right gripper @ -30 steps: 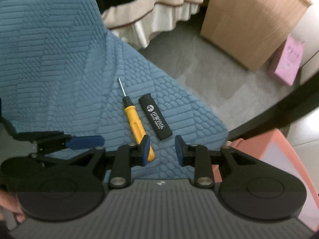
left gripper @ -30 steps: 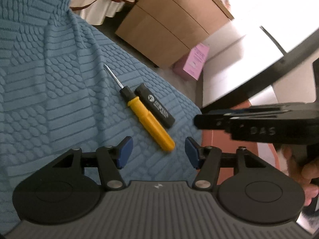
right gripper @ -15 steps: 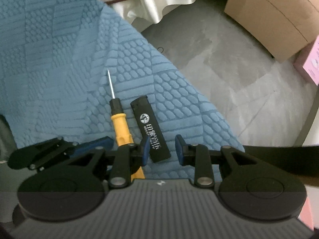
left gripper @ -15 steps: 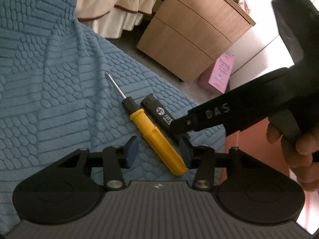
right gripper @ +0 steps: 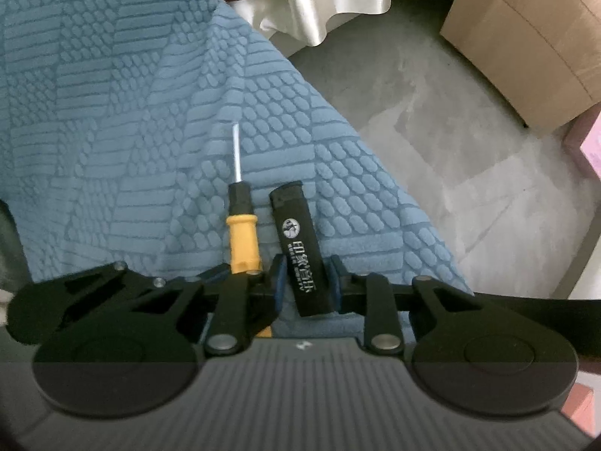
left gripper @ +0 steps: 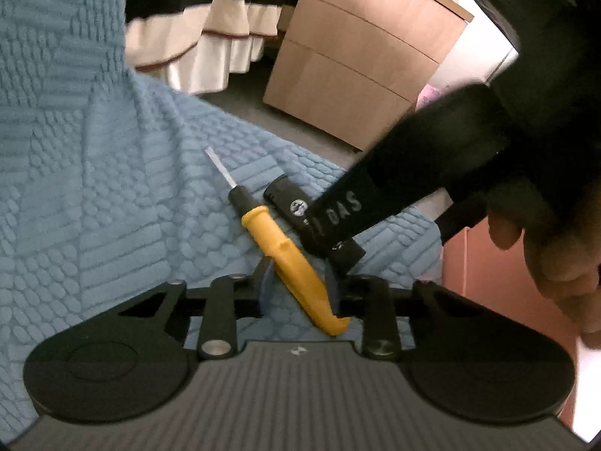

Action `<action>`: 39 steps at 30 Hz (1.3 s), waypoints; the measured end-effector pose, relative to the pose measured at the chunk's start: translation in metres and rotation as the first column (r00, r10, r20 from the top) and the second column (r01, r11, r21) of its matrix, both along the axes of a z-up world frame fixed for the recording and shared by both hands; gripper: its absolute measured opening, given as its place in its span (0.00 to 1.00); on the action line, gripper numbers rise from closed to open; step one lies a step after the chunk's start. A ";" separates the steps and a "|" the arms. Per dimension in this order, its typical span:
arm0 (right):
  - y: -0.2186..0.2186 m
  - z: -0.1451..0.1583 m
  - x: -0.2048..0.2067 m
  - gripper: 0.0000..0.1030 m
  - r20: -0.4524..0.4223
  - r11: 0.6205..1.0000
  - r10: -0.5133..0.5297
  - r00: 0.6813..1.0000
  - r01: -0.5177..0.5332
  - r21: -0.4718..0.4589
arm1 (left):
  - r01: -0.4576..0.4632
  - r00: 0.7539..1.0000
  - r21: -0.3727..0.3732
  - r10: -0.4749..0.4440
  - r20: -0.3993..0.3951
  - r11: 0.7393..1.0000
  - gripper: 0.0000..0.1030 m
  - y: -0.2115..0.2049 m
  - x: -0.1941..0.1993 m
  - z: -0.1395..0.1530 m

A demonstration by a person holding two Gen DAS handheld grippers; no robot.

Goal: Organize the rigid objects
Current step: 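Grasp the yellow screwdriver with the left gripper while the right gripper grasps the black USB stick, then lift the screwdriver with the left gripper while the right gripper carries the USB stick toward the box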

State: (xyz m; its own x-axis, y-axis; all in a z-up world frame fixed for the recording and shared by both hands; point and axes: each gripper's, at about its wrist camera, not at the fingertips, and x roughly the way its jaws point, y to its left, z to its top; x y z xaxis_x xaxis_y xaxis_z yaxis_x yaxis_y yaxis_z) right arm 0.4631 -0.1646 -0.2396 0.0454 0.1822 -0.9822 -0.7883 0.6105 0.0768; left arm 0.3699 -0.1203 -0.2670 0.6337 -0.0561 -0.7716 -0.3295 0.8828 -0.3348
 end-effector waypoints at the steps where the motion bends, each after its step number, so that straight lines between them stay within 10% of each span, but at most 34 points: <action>1: 0.000 0.001 -0.001 0.26 0.002 1.000 -0.010 1.000 0.010 -0.002 | 0.002 1.000 -0.015 -0.003 -0.005 1.000 0.28 0.003 -0.001 0.000; 39: -0.014 0.033 -0.145 0.10 -0.010 0.939 -0.339 0.941 0.339 0.056 | 0.156 0.984 -0.062 -0.160 -0.078 0.986 0.16 0.118 -0.146 0.027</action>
State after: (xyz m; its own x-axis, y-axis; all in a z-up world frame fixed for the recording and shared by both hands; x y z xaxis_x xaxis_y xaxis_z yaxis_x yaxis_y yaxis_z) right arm 0.3183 -0.1790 -0.2068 0.1141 0.2103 -0.9710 -0.5354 0.8363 0.1182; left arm 0.2243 -0.0023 -0.2399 0.5477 -0.1945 -0.8137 -0.2157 0.9069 -0.3620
